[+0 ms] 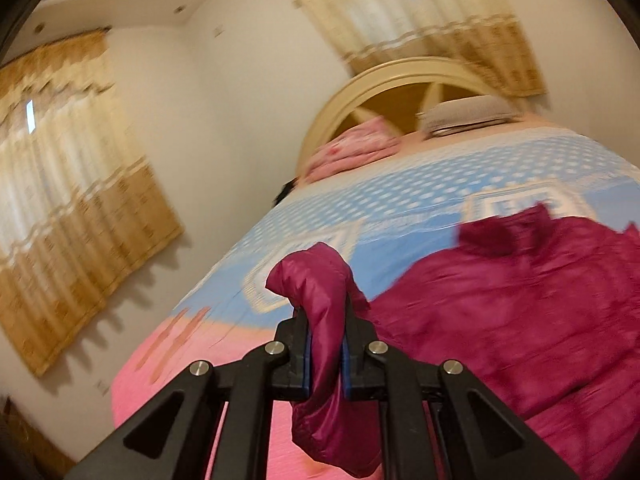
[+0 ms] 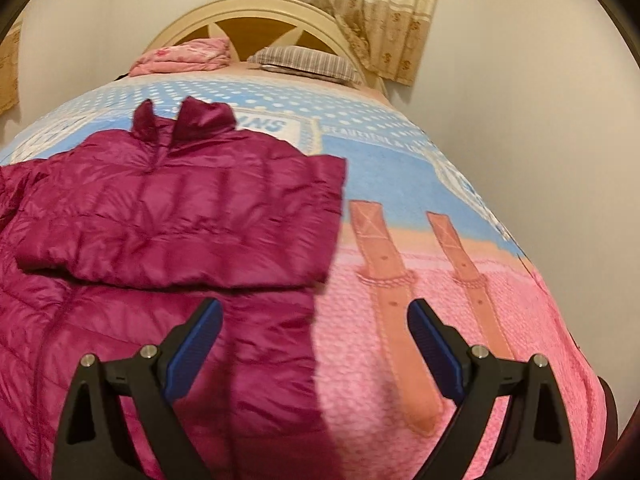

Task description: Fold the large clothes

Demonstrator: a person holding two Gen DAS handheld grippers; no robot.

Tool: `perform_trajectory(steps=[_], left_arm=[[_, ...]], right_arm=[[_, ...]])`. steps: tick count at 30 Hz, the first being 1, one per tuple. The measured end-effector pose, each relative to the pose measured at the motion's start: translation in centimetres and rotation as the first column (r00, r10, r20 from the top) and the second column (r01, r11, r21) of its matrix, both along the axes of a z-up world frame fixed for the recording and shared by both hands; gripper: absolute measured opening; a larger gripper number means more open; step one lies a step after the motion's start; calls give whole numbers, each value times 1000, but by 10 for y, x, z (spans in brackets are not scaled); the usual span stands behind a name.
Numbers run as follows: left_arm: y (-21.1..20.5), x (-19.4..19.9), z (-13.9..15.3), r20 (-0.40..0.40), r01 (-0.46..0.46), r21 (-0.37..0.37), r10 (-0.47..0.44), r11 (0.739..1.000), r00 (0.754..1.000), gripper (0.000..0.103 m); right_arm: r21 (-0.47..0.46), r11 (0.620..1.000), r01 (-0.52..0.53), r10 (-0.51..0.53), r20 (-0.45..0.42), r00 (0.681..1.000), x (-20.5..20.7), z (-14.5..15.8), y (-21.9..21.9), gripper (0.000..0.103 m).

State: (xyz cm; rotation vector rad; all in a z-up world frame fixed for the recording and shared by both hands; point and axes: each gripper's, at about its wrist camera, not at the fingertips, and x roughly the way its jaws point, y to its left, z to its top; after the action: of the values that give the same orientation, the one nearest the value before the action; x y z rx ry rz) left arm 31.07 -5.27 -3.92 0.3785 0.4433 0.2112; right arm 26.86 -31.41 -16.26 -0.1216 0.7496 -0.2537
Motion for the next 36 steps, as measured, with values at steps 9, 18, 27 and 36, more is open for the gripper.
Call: perform_trajectory(steps=[9,18,27,36], left_arm=[[-142,14,-40,-54,194,61,-190,979,980,10],[-190,23,-86,-165,269,-17,-268,963,949,42],[-185,9,-66,-98,303,-58,-308,951,946,89],[-107,21,-36,-7,206,-117,-208,972,978,92]], right_arm=[[51,996,74,-74,-2,997,-15,-11,-42,95],[71,995,76,-75,-11,997,-14,-19,-50,95],[60,996,63,-62,-22,998,-10,-23,-44,95],[62,998,24,-25,18,1000,0,1,-28,95]])
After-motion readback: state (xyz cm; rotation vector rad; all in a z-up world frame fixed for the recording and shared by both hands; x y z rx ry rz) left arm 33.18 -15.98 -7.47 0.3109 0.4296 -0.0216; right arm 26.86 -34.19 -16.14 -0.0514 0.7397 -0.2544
